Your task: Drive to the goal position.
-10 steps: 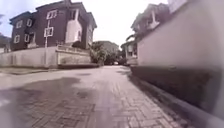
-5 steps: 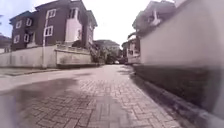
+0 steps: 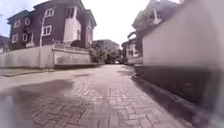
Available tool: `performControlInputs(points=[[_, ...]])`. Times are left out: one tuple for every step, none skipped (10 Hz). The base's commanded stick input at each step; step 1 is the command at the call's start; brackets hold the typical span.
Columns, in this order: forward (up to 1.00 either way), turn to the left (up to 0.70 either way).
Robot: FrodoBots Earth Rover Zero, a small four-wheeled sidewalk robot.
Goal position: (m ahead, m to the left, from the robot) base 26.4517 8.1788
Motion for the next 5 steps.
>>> performControlInputs(points=[[0.7, 0.0], [0.7, 0.02], [0.7, 0.03], [0.7, 0.03], [0.7, 0.03]])
